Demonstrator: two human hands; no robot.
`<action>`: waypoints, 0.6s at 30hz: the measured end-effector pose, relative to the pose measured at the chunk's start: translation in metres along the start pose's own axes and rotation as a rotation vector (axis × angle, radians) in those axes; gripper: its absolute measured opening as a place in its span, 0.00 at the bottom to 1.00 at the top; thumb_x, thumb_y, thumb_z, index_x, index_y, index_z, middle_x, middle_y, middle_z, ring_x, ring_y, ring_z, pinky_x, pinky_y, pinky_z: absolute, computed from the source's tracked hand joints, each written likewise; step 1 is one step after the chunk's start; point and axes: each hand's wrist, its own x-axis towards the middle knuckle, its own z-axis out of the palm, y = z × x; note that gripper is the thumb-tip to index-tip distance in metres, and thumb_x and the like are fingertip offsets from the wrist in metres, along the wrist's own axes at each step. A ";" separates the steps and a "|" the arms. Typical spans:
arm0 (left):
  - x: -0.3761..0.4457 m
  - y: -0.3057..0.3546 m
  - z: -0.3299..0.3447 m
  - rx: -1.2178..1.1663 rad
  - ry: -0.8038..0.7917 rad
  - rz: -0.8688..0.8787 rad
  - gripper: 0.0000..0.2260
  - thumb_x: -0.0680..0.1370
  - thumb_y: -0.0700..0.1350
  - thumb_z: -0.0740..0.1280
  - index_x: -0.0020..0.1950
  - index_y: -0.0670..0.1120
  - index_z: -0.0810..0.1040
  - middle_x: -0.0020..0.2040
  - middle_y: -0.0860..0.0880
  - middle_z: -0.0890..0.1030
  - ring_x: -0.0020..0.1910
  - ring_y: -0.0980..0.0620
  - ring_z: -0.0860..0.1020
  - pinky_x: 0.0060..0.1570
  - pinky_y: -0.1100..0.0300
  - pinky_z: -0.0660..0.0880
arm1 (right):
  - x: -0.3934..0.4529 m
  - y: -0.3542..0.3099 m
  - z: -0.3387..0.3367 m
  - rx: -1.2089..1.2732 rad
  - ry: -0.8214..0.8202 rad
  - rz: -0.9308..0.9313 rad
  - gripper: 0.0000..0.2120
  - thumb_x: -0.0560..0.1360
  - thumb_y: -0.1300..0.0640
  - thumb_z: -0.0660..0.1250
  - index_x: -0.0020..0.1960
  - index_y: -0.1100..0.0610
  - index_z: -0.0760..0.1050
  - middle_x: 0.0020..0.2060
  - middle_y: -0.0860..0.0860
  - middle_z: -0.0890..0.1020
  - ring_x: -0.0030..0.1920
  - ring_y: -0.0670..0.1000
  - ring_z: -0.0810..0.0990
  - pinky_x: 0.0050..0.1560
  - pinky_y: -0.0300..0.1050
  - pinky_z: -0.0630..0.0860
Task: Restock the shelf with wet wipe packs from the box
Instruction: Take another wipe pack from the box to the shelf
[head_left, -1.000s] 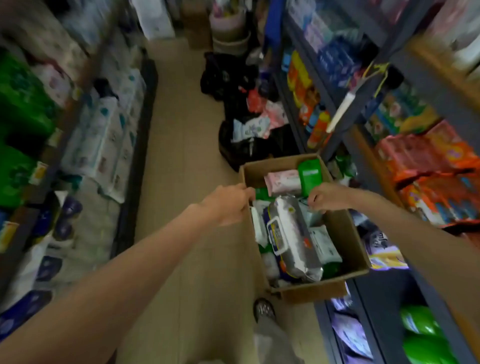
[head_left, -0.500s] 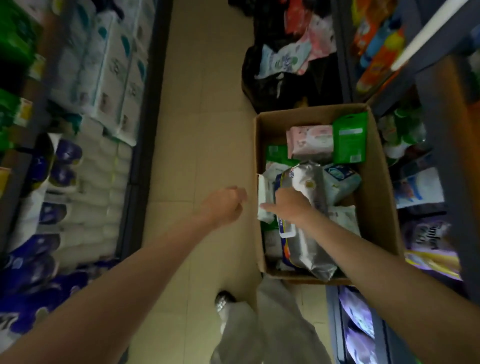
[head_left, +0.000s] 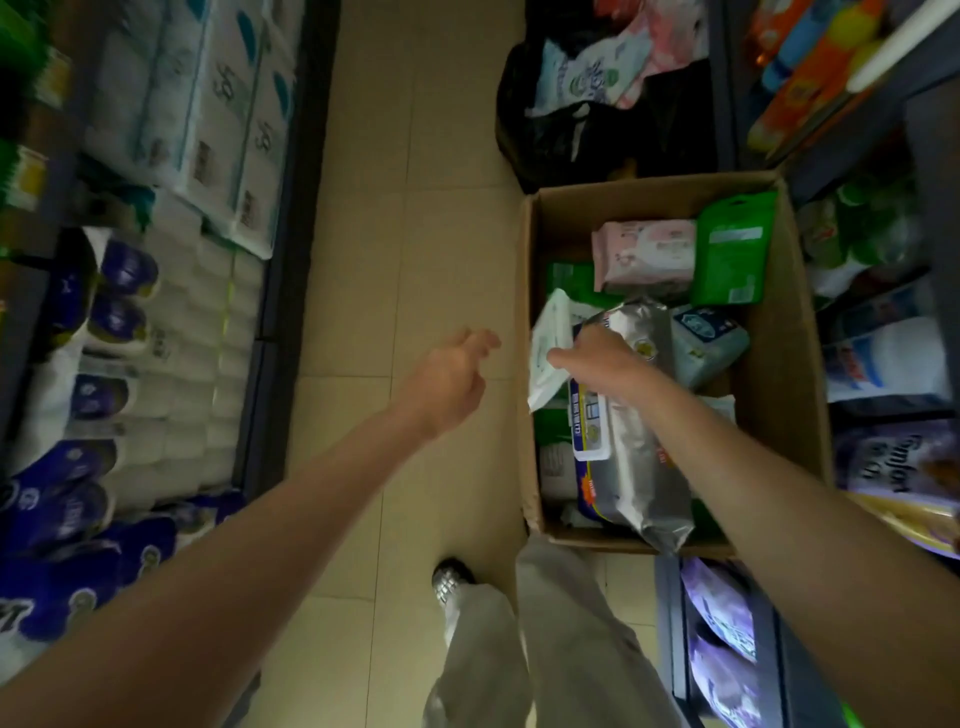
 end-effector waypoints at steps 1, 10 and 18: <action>0.003 0.005 -0.007 0.081 0.034 0.023 0.25 0.75 0.32 0.59 0.71 0.46 0.64 0.69 0.43 0.67 0.65 0.43 0.69 0.61 0.55 0.68 | -0.008 -0.007 -0.018 -0.052 -0.051 -0.063 0.07 0.75 0.54 0.62 0.47 0.58 0.73 0.36 0.52 0.75 0.40 0.53 0.76 0.34 0.40 0.69; 0.044 0.101 -0.042 0.576 -0.040 0.284 0.19 0.77 0.48 0.64 0.66 0.48 0.67 0.64 0.48 0.74 0.63 0.46 0.73 0.65 0.51 0.63 | -0.062 0.005 -0.109 -0.222 0.049 -0.423 0.09 0.73 0.57 0.68 0.42 0.64 0.79 0.30 0.56 0.76 0.32 0.50 0.73 0.31 0.38 0.62; 0.067 0.120 0.017 0.185 -0.138 0.135 0.18 0.74 0.47 0.70 0.61 0.43 0.73 0.58 0.42 0.79 0.56 0.41 0.77 0.54 0.52 0.73 | -0.036 0.157 -0.071 0.132 0.178 0.275 0.13 0.74 0.52 0.69 0.35 0.58 0.72 0.33 0.53 0.75 0.36 0.52 0.76 0.35 0.41 0.70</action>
